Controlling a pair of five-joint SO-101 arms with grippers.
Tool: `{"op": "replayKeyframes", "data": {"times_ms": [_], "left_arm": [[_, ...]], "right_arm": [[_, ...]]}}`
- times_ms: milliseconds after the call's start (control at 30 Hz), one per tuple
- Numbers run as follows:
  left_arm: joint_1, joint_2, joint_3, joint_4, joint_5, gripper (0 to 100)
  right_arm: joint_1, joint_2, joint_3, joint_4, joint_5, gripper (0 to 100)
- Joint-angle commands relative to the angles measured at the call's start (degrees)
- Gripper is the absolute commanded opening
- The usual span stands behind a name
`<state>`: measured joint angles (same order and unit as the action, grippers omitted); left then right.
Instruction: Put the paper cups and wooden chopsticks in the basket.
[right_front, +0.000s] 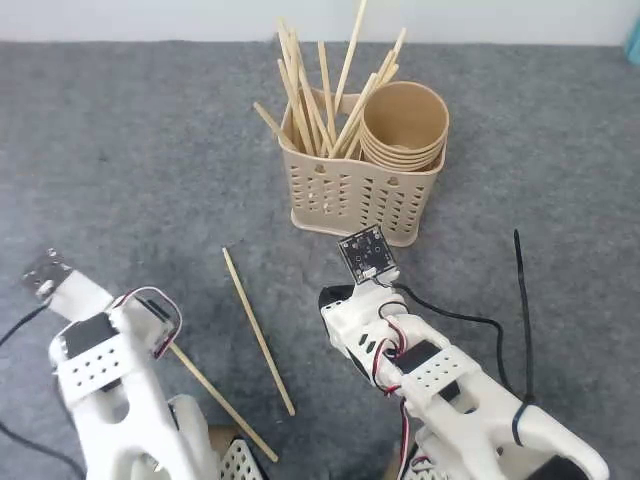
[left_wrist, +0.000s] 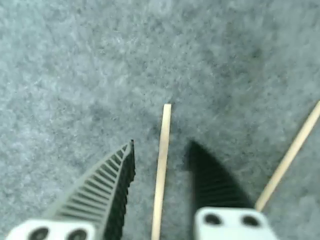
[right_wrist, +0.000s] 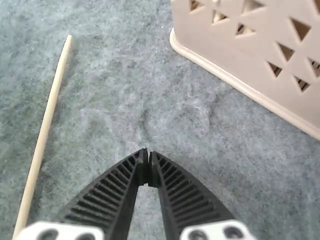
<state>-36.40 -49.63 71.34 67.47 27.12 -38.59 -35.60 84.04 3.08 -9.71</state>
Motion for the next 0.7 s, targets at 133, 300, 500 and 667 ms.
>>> {"op": "replayKeyframes", "data": {"times_ms": [133,300,500,667], "left_arm": [[0.00,-1.49,1.98,-4.75,-4.22,17],[0.00,-1.41,2.15,-4.84,-3.52,30],[0.00,7.38,1.80,-10.11,-2.37,17],[0.00,21.54,-1.54,-14.51,-2.64,14]], "right_arm": [[0.22,0.48,-3.08,0.22,-0.53,0.8],[0.22,0.48,-3.08,0.22,-0.53,0.8],[0.31,0.48,-3.08,0.22,-0.53,0.8],[0.31,0.48,-3.08,0.40,-0.53,0.8]]}}
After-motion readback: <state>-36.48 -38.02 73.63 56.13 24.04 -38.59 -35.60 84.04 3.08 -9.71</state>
